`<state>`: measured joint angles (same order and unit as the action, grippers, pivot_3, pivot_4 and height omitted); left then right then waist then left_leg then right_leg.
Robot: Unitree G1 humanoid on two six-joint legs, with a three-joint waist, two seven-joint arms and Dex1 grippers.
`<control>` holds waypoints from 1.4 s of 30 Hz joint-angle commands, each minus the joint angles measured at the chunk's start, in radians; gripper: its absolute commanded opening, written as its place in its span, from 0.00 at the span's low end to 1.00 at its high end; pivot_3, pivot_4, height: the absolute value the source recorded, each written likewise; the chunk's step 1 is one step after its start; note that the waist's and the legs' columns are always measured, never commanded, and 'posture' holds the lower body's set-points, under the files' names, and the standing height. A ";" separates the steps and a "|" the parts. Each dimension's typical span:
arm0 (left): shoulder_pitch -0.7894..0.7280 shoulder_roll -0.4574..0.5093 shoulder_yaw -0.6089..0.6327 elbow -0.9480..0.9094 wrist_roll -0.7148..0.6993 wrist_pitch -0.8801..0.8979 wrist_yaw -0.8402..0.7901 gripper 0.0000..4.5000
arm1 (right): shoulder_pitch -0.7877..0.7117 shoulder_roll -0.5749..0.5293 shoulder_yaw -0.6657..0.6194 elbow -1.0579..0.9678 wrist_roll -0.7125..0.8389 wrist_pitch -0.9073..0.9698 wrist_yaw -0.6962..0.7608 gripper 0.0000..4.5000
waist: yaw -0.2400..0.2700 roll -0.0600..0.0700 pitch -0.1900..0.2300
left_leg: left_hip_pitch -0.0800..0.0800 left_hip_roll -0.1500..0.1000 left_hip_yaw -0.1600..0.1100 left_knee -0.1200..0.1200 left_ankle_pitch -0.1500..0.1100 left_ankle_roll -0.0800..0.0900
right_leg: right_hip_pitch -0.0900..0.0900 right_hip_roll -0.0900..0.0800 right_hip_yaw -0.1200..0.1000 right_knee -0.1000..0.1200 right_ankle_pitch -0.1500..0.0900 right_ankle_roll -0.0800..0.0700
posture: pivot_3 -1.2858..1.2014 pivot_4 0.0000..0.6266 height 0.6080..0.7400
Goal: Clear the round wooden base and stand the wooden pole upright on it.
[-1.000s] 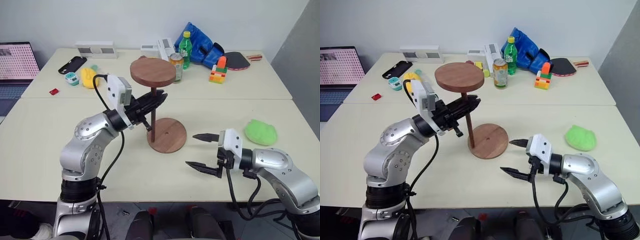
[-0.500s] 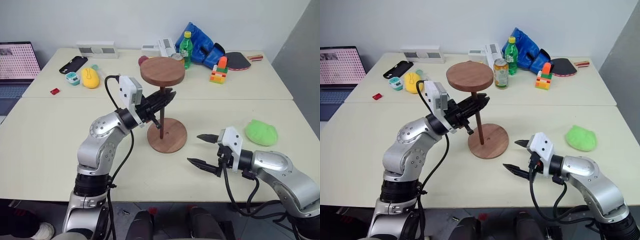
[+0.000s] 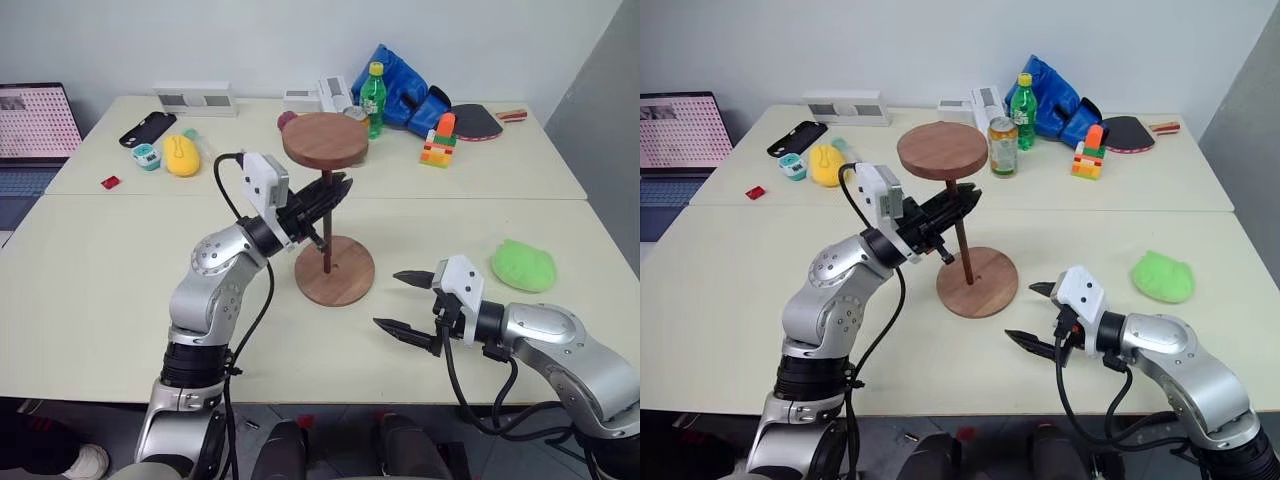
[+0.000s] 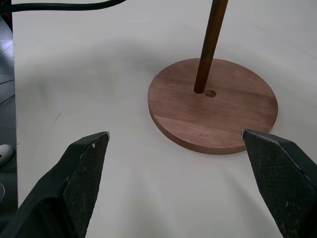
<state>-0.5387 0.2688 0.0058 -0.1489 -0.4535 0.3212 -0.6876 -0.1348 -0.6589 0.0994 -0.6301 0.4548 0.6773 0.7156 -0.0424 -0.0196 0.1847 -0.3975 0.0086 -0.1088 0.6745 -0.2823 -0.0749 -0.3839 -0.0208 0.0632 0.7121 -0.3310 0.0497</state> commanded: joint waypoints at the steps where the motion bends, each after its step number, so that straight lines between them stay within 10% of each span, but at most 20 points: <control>1: -0.019 -0.005 -0.001 -0.014 0.008 -0.039 0.003 0.06 | 0.007 -0.006 -0.012 -0.052 0.017 0.000 -0.002 1.00 | 0.000 0.000 0.000 | 0.000 0.000 0.000 0.000 0.000 0.000 | 0.000 0.000 0.000 0.000 0.000 0.000 | 0.52 0.24 1.00; 42: 0.069 -0.004 -0.010 0.014 0.021 -0.086 -0.004 0.06 | 0.012 -0.031 -0.028 -0.073 0.039 0.025 0.003 1.00 | 0.002 0.000 0.000 | 0.003 0.000 -0.001 -0.001 0.000 0.000 | 0.004 0.000 -0.001 -0.002 0.000 0.000 | 0.52 0.24 1.00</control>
<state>-0.4849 0.2501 -0.0102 -0.1156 -0.4319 0.2188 -0.6886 -0.1216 -0.6836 0.0979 -0.6638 0.4765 0.7058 0.7180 -0.0401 -0.0197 0.1846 -0.3940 0.0087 -0.1095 0.6738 -0.2825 -0.0745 -0.3795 -0.0207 0.0626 0.7105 -0.3310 0.0498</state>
